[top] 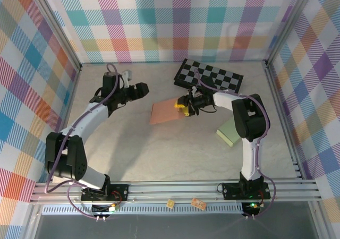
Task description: Fold the paper box
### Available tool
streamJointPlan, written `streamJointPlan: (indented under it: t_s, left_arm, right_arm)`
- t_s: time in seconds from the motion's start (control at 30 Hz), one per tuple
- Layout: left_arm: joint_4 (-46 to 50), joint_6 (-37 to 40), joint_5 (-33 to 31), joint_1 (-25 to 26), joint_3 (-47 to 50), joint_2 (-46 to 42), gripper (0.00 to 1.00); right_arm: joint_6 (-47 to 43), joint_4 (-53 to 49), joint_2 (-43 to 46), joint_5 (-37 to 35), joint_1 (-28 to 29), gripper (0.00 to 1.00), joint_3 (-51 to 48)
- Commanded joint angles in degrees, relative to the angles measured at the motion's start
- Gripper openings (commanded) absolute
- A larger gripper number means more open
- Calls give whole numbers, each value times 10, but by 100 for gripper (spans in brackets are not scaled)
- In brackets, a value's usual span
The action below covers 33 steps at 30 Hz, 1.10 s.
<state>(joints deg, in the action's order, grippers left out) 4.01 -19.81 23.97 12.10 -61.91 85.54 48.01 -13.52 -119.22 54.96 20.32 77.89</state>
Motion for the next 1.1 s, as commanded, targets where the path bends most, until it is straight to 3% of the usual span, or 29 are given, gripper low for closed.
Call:
streamJointPlan:
  t_s: [0.0, 0.13, 0.17, 0.3, 0.43, 0.6, 1.07]
  left_arm:
    - [20, 128, -16, 76, -49, -7, 72]
    - [169, 388, -52, 192, -72, -15, 72]
    - [184, 425, -52, 209, -65, -21, 72]
    - [186, 520, -84, 253, -13, -68, 75]
    - [245, 594, -111, 280, -10, -65, 77]
    - [240, 637, -158, 296, 17, -54, 78]
    - [232, 669, -152, 302, -29, 47, 76]
  right_arm:
    - [13, -136, -1, -5, -3, 42, 27]
    - [-12, -263, -2, 12, -16, 38, 39]
    - [-18, -286, -1, 13, -18, 38, 38]
    - [-2, -318, 9, 23, -32, 38, 11]
    - [32, -334, 1, 42, -36, 39, 4]
    - [37, -377, -26, 59, -38, 40, 21]
    - [117, -355, -34, 66, -44, 42, -22]
